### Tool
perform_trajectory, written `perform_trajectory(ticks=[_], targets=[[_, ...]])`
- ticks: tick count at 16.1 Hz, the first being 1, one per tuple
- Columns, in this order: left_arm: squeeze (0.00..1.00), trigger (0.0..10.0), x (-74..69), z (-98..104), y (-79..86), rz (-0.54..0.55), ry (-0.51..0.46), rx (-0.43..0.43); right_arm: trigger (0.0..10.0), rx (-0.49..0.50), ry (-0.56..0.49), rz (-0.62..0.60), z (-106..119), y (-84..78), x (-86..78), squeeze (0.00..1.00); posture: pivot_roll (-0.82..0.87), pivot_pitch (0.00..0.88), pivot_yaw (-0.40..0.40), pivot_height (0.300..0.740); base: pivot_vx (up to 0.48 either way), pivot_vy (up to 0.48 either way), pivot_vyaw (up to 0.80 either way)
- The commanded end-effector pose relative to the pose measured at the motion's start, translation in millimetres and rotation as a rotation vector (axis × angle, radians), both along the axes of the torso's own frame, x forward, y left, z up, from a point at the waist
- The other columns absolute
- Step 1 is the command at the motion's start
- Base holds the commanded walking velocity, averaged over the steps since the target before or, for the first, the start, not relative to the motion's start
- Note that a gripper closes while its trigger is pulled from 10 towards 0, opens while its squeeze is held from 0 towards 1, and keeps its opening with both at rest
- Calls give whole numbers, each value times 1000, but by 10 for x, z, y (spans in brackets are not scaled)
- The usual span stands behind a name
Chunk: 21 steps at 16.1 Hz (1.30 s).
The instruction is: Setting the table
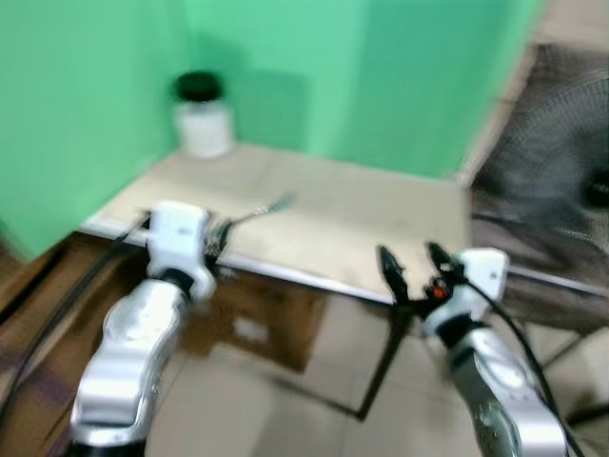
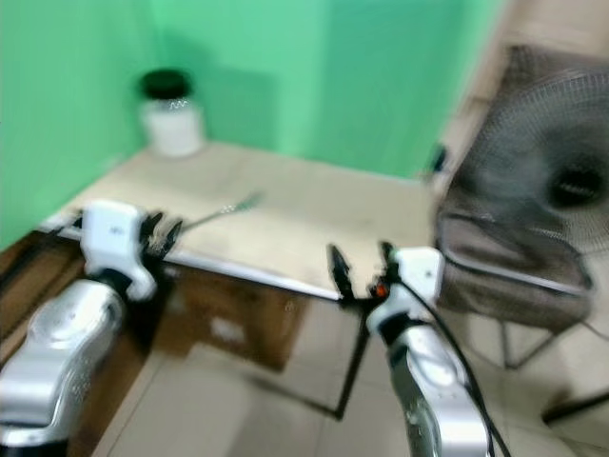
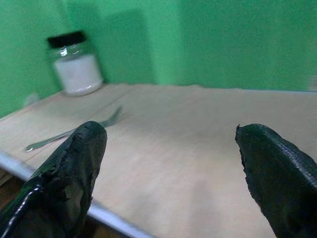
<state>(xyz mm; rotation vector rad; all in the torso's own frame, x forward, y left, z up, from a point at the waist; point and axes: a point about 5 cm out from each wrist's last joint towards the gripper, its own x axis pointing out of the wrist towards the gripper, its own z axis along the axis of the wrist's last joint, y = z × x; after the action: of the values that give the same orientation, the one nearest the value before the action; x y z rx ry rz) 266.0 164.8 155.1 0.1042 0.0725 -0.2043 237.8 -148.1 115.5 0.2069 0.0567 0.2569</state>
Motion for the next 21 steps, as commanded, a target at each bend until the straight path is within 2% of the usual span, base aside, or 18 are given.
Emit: perform_trajectory(ticks=[1, 7, 15, 18, 21], targets=[[0, 10000, 13, -1, -131, -47, 1, -20, 10000, -17, 0, -42, 5, -126, -23, 0, 55, 0, -20, 740, 307, 0, -800], [0, 10000, 17, 0, -129, -50, 0, -21, 10000, -20, -5, -52, 10, -133, -24, 0, 57, 0, -23, 740, 308, 0, -780], [0, 10000, 30, -5, -137, -63, 4, -19, 10000, -21, -10, -91, 9, -161, -52, 0, 47, 0, -10, 740, 306, 0, 0], [0, 10000, 30, -31, -152, -72, 17, 1, 10000, -13, 5, -115, -15, -182, -90, 0, 44, 0, -4, 740, 0, 0, 0], [0, 10000, 33, -32, -148, -73, 20, -3, 10000, -10, 6, -120, -15, -180, -94, 0, 43, 0, -2, 740, 0, 97, -633]])
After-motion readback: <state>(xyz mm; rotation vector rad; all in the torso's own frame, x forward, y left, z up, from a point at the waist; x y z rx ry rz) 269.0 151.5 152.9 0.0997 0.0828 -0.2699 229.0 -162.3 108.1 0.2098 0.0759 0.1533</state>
